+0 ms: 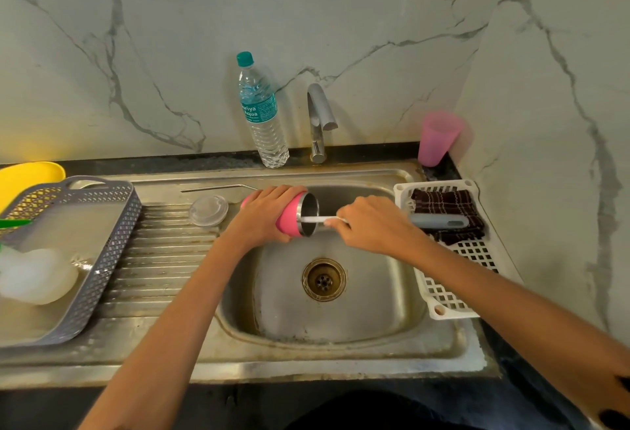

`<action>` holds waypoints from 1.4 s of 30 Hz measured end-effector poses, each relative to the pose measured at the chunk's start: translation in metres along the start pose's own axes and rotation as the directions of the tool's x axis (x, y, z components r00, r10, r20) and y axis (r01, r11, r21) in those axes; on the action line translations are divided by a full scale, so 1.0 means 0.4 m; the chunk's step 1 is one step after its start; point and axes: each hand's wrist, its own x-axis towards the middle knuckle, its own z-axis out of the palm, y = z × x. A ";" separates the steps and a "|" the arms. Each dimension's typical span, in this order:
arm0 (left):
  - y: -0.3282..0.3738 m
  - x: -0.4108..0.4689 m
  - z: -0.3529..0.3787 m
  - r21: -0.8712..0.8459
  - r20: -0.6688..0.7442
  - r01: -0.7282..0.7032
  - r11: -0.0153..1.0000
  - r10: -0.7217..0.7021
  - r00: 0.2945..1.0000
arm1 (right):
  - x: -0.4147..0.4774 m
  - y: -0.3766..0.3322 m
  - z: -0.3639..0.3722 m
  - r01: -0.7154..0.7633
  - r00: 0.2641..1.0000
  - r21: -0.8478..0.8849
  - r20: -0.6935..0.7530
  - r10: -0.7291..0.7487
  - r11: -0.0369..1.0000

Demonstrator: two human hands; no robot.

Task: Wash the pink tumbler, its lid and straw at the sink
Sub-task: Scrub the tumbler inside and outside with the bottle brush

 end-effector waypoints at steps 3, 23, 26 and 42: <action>0.010 -0.004 -0.005 -0.021 0.021 -0.016 1.000 0.017 1.000 | 0.017 0.030 -0.005 -0.057 0.998 0.046 0.019 0.056 0.997; 0.003 -0.018 0.030 -0.106 0.018 0.018 0.994 -0.016 1.000 | -0.025 -0.058 0.038 -0.040 0.995 0.059 0.090 0.035 0.997; 0.005 -0.014 0.021 -0.070 0.028 -0.001 0.998 0.003 1.000 | 0.004 -0.016 0.002 -0.073 0.996 0.063 0.054 0.070 0.995; 0.005 -0.011 0.007 -0.023 0.081 -0.036 0.999 0.038 0.996 | -0.010 0.018 0.020 -0.138 0.988 0.068 0.075 0.133 0.988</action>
